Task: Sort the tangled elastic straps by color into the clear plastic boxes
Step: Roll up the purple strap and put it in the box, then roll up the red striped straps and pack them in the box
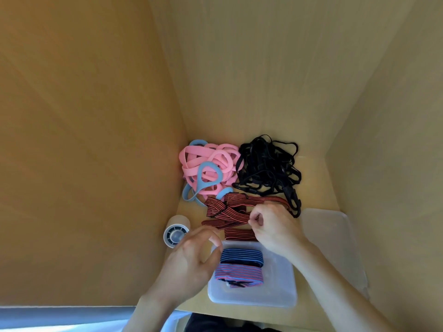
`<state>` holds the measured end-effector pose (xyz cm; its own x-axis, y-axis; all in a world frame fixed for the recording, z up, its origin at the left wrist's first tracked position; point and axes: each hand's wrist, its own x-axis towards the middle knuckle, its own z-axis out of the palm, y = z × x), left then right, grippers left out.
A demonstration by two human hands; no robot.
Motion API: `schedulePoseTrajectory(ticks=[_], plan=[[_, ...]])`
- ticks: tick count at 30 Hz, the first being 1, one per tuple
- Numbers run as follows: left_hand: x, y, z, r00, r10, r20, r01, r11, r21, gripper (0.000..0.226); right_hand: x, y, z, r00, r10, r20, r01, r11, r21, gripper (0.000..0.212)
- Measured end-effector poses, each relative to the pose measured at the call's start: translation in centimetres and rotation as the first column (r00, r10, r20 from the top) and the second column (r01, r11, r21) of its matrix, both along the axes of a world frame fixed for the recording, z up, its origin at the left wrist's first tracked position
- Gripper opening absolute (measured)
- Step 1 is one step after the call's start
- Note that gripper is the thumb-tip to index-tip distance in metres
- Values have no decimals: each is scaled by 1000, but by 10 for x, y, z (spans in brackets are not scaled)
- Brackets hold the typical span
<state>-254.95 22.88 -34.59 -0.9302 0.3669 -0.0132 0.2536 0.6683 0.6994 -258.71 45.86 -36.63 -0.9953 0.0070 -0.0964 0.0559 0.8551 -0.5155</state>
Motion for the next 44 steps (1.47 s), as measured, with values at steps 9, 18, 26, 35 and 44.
schedulePoseTrajectory(ticks=[9,18,26,35,44], plan=[[3,-5,2,998,21,-64,-17,999,50,17,-52,-34,-12,995,98,-23,-94,986,135,29],[9,-12,3,995,91,-48,-89,995,51,15,-64,-60,-34,976,209,66,-218,950,224,54],[12,-29,-11,961,271,61,-275,959,72,19,-61,-30,-17,992,118,54,-90,924,-371,10],[-28,-4,12,969,242,49,-245,922,301,17,-51,-13,37,991,95,-99,-136,750,-647,17],[-115,33,-25,994,-37,99,72,920,-386,34,-46,12,41,992,-22,-125,-63,771,-634,15]])
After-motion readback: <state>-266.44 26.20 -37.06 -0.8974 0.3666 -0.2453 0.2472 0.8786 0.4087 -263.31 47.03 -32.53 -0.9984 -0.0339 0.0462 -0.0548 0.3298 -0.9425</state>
